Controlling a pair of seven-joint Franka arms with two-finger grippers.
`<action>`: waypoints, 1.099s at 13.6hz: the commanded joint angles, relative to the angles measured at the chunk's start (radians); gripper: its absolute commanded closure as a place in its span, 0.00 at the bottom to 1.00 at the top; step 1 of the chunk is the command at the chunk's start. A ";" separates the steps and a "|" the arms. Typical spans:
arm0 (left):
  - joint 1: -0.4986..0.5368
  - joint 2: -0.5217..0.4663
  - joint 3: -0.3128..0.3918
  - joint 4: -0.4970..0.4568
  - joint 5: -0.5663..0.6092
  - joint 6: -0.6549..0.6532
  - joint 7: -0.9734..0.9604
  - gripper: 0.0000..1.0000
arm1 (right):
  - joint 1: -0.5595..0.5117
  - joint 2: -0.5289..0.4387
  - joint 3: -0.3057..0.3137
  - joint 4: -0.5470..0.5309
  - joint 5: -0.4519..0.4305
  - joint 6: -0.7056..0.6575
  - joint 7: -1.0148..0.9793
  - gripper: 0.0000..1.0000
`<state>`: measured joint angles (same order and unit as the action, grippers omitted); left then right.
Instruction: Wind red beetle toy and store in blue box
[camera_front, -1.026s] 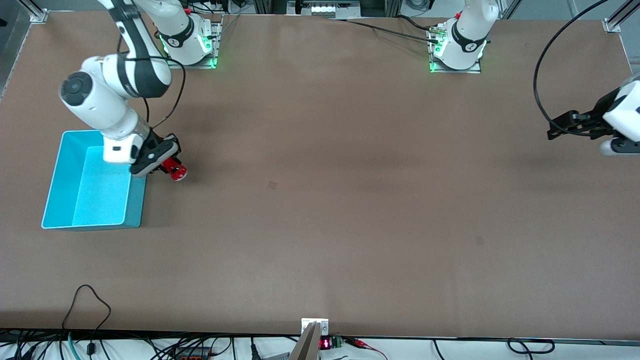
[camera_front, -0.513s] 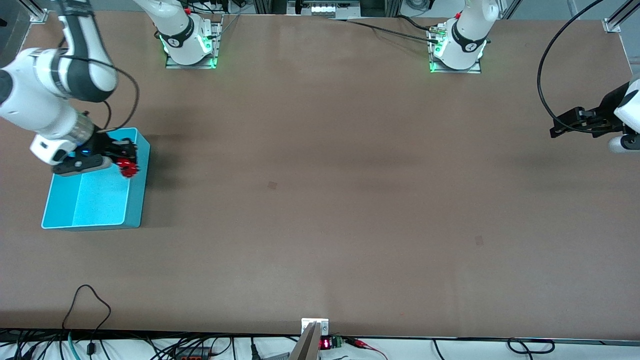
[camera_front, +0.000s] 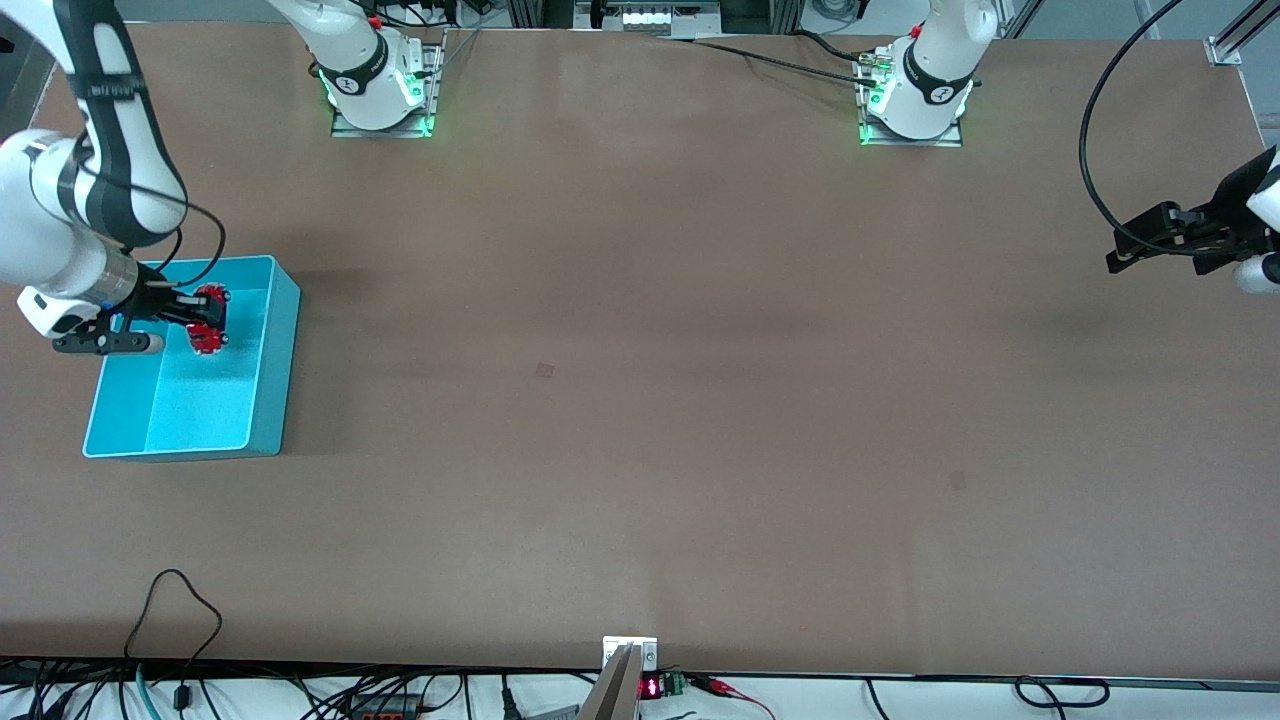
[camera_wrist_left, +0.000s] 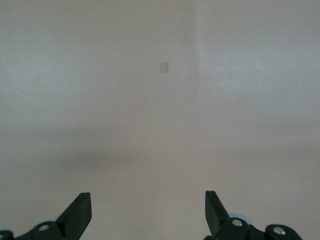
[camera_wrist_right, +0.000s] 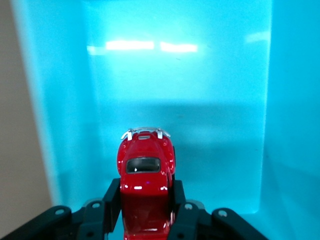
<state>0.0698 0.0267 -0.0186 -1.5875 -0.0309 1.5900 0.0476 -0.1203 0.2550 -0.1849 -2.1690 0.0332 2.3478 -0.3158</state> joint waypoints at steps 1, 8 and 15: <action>0.004 0.021 -0.014 0.041 -0.020 -0.028 0.006 0.00 | -0.025 0.073 -0.004 0.032 -0.015 0.039 -0.002 1.00; 0.005 0.022 -0.041 0.041 -0.004 -0.028 0.002 0.00 | -0.024 0.113 -0.013 0.026 -0.013 0.091 -0.005 0.00; 0.012 0.032 -0.041 0.043 -0.003 -0.028 0.002 0.00 | -0.013 -0.123 0.058 0.154 -0.018 -0.249 0.000 0.00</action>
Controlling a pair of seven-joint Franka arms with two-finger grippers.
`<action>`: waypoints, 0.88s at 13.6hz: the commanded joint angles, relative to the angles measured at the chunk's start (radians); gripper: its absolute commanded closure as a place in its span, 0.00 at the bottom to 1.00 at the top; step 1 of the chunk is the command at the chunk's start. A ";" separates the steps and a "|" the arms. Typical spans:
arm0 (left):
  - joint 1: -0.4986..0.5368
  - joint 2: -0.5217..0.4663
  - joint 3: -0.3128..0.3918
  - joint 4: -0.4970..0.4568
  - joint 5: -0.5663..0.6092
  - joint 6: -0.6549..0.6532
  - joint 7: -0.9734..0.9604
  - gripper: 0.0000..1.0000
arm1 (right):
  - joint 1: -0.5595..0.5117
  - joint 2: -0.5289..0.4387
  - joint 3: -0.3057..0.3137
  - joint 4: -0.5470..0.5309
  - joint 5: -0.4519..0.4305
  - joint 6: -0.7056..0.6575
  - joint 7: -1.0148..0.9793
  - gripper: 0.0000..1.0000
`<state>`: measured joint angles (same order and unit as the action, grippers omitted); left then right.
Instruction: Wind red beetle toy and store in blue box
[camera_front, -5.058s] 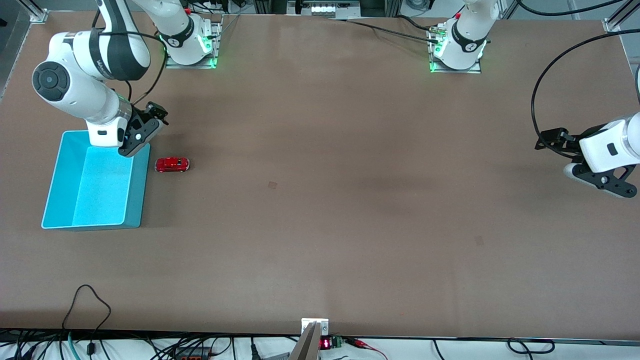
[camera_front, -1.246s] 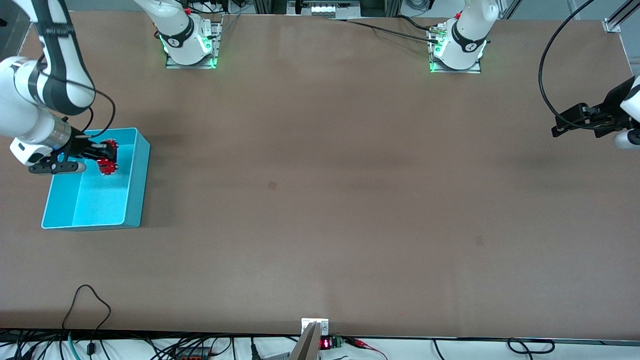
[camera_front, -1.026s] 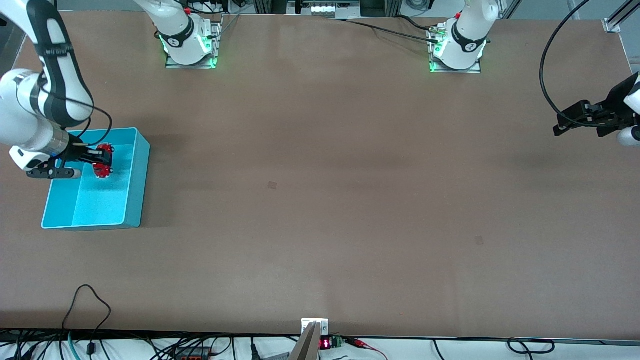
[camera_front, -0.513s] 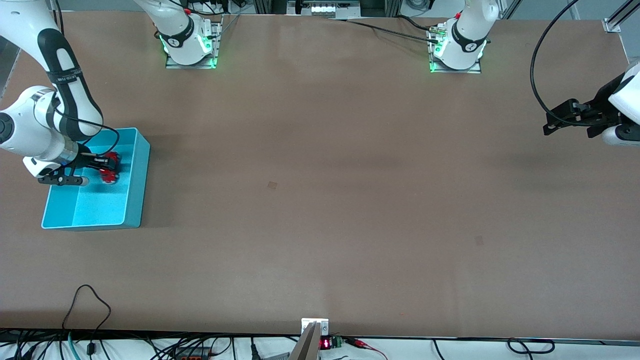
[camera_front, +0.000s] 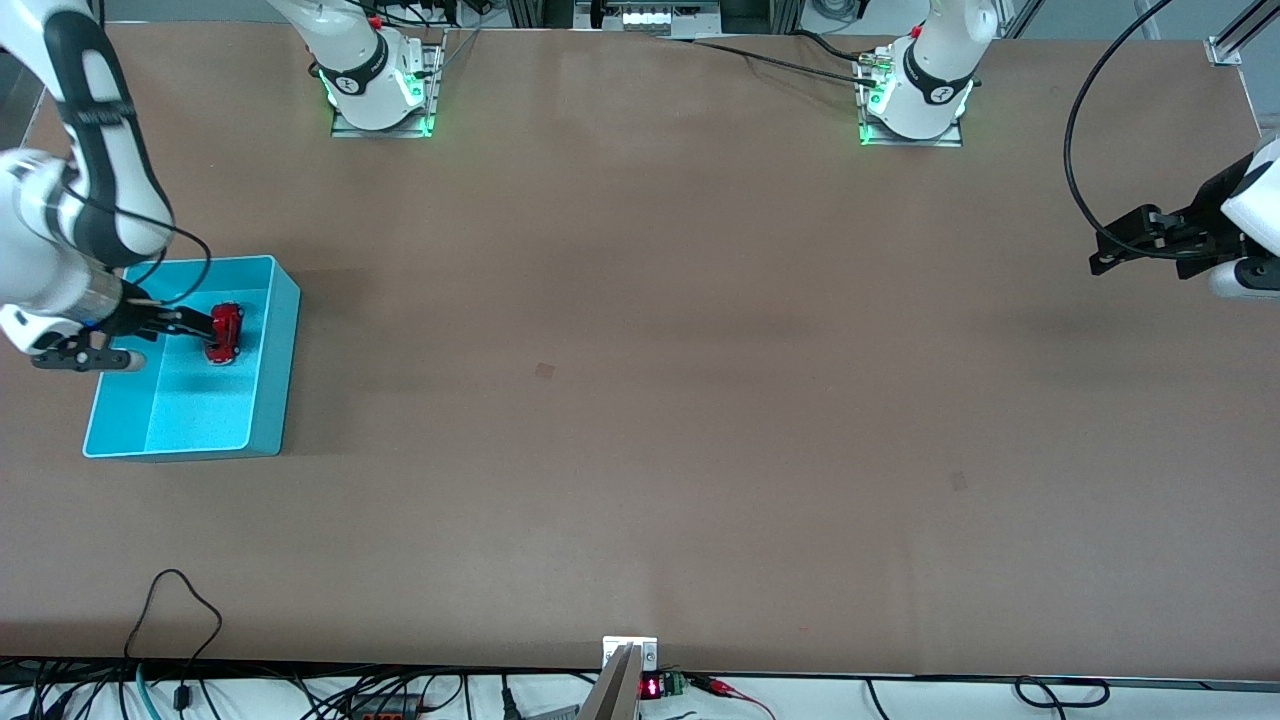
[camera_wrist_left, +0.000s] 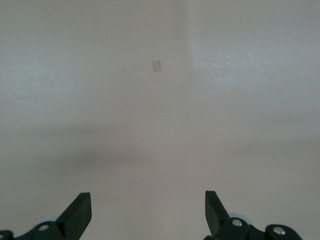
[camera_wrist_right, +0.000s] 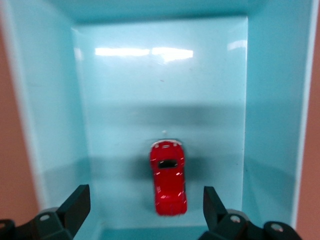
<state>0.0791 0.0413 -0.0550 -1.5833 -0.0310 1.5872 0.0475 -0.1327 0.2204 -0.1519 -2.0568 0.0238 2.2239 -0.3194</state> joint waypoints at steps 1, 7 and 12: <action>0.002 0.017 -0.005 0.039 -0.003 -0.026 0.002 0.00 | -0.001 -0.114 0.049 0.087 -0.008 -0.194 0.006 0.00; 0.001 0.017 -0.006 0.040 -0.003 -0.026 0.002 0.00 | 0.001 -0.191 0.175 0.396 -0.013 -0.591 0.042 0.00; -0.002 0.015 -0.006 0.040 -0.003 -0.026 0.002 0.00 | 0.044 -0.216 0.176 0.483 -0.010 -0.719 0.145 0.00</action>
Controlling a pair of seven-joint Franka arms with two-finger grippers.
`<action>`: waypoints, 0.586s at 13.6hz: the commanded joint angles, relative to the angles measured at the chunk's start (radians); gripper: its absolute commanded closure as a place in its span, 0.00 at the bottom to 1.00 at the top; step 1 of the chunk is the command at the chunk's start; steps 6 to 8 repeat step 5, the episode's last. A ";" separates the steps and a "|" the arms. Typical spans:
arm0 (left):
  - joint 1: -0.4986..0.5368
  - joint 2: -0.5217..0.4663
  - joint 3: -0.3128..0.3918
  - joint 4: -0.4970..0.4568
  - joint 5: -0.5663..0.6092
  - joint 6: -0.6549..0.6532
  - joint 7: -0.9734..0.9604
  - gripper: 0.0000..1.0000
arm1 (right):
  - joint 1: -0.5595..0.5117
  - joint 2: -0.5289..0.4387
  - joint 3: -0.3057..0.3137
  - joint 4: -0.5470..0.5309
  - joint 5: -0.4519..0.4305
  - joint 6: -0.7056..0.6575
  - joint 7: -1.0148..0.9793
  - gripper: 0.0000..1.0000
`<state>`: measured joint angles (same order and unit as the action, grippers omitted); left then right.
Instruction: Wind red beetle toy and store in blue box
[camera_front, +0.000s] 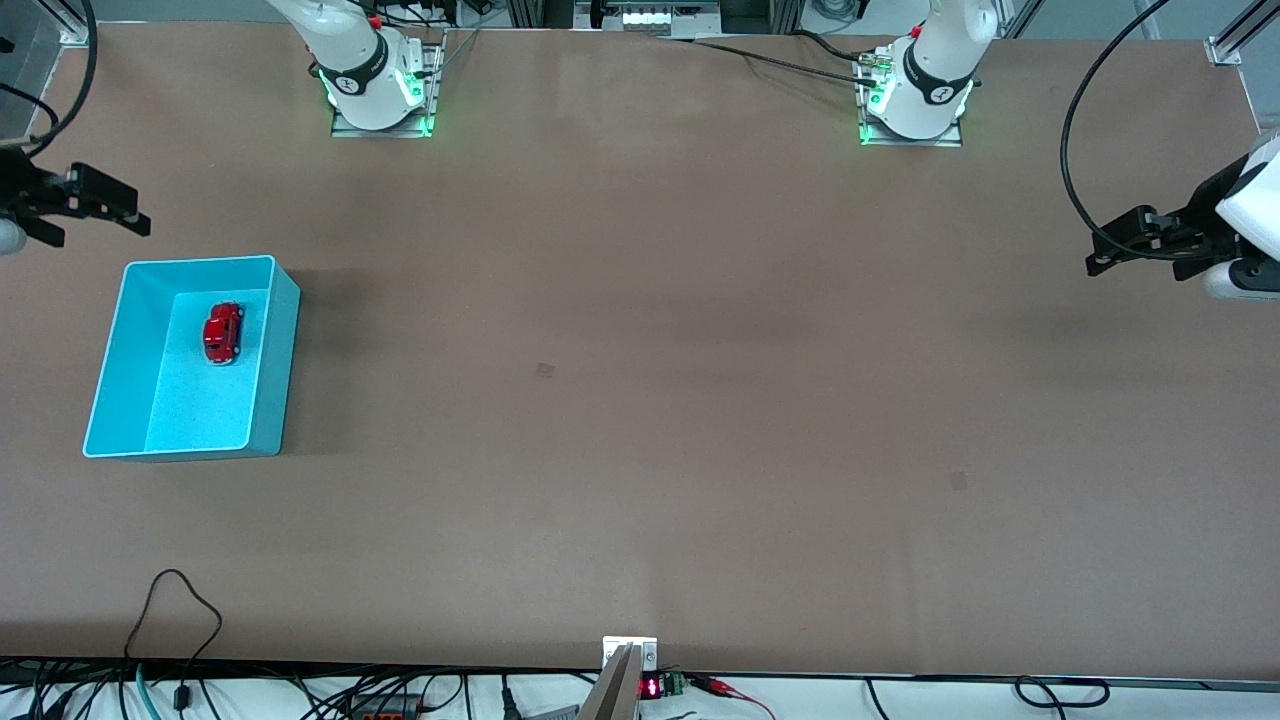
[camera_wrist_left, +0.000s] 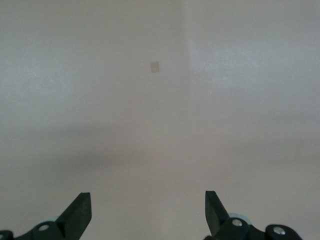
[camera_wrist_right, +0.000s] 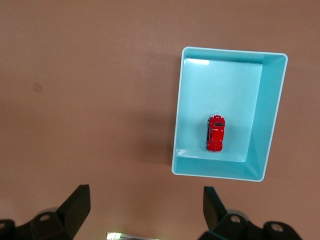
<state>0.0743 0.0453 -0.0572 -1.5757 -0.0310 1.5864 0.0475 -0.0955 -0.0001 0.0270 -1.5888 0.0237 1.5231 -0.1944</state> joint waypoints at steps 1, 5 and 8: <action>0.004 0.011 -0.001 0.033 -0.004 -0.025 0.002 0.00 | 0.005 0.003 -0.002 0.013 -0.011 -0.015 0.020 0.00; 0.001 0.014 -0.003 0.055 -0.003 -0.025 0.000 0.00 | 0.007 0.005 -0.002 0.012 -0.011 -0.020 0.024 0.00; 0.001 0.014 -0.003 0.055 -0.003 -0.025 0.000 0.00 | 0.007 0.005 -0.002 0.012 -0.011 -0.020 0.024 0.00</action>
